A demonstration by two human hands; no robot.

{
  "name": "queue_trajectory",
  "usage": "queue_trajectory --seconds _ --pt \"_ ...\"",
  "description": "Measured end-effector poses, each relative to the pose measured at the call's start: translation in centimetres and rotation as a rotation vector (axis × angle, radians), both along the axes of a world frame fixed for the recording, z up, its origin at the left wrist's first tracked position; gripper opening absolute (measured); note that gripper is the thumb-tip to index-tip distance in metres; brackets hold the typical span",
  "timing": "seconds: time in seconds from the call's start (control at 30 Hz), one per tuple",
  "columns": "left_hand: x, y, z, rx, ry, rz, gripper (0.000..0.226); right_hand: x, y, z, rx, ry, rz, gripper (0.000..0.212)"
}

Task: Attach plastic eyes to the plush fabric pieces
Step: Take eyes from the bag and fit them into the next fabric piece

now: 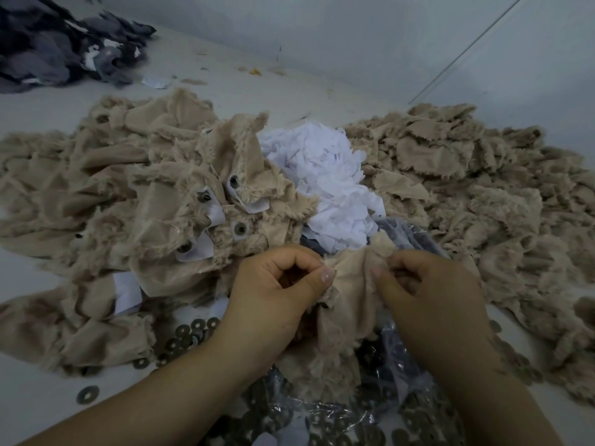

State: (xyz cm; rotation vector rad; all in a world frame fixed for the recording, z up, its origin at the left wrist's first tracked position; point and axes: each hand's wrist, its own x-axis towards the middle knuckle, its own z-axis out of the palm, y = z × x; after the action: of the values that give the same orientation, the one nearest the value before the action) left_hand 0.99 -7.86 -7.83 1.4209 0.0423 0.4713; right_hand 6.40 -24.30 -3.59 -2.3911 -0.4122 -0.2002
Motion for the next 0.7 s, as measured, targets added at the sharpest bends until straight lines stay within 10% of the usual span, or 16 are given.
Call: queue_trajectory --seconds 0.33,0.47,0.7 --pt "0.0 0.06 -0.03 -0.025 -0.001 0.018 0.008 -0.34 0.9 -0.44 0.519 0.781 0.25 0.076" --pt "-0.07 0.08 -0.05 0.011 -0.014 -0.01 0.008 -0.47 0.91 -0.61 0.469 0.72 0.299 0.09" --pt "-0.08 -0.1 -0.2 0.072 0.011 0.021 0.005 -0.56 1.17 -0.89 0.298 0.31 0.281 0.05"
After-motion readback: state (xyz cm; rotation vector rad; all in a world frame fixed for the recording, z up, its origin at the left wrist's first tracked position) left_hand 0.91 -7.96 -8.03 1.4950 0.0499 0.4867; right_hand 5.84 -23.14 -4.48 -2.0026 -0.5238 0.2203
